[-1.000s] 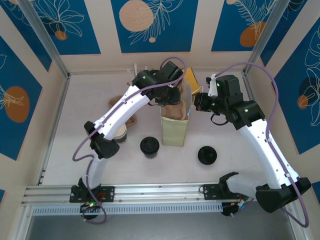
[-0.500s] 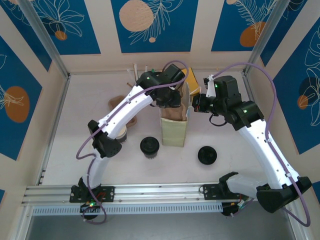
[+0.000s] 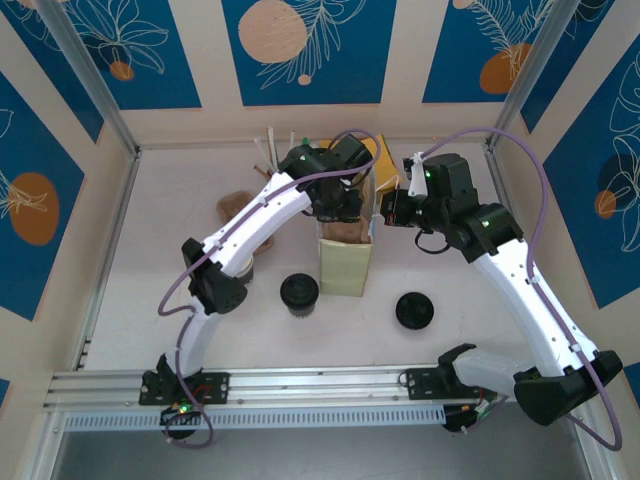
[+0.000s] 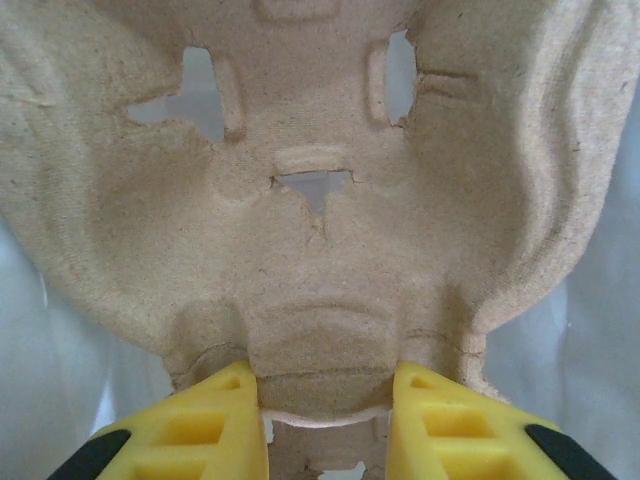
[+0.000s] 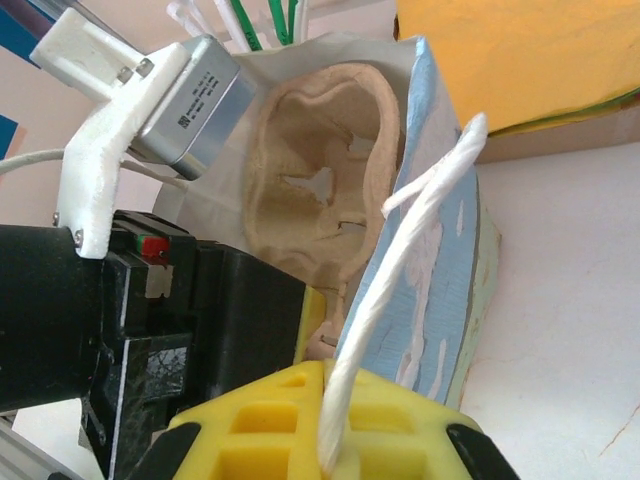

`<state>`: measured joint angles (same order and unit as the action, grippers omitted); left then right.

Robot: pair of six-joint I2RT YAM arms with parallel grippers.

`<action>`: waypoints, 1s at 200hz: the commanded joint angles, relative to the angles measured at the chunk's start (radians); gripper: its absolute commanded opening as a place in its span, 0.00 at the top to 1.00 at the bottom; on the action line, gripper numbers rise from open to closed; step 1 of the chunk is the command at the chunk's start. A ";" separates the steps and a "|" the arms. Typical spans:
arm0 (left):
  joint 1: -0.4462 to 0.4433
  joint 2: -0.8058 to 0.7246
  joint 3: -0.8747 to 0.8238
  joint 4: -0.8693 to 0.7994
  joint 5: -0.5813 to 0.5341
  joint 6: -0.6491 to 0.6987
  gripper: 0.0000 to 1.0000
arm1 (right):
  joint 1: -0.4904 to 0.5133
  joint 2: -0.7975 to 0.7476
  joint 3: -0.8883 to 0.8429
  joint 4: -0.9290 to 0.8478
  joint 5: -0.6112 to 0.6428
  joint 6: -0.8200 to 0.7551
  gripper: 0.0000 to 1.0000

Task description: Pack the takeout coffee

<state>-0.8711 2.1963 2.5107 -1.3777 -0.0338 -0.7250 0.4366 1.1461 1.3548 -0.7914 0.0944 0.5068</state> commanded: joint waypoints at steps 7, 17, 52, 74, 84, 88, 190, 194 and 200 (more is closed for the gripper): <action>-0.016 0.036 0.020 -0.039 0.029 0.002 0.73 | 0.011 -0.019 -0.021 0.026 0.008 0.014 0.98; -0.016 0.044 0.021 -0.040 0.031 0.001 0.73 | 0.011 -0.018 -0.023 0.027 0.007 0.014 0.98; -0.016 0.066 0.020 -0.043 0.028 -0.005 0.73 | 0.014 -0.023 -0.032 0.029 0.008 0.009 0.98; -0.017 0.081 0.022 -0.046 0.028 -0.011 0.73 | 0.014 -0.024 -0.035 0.029 0.008 0.008 0.98; -0.017 0.088 0.021 -0.050 0.025 -0.013 0.73 | 0.014 -0.026 -0.036 0.031 0.010 0.007 0.97; -0.017 0.092 0.021 -0.050 0.025 -0.014 0.73 | 0.014 -0.026 -0.038 0.031 0.010 0.008 0.97; -0.017 0.127 0.020 -0.106 0.000 -0.016 0.73 | 0.014 -0.040 -0.072 0.061 0.007 0.016 0.97; -0.017 0.130 0.020 -0.106 0.000 -0.016 0.73 | 0.014 -0.041 -0.074 0.061 0.007 0.015 0.97; -0.017 0.132 0.020 -0.105 0.000 -0.016 0.73 | 0.014 -0.042 -0.076 0.063 0.007 0.015 0.97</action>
<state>-0.8757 2.3001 2.5107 -1.4357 -0.0273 -0.7284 0.4458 1.1263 1.2949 -0.7528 0.1013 0.5098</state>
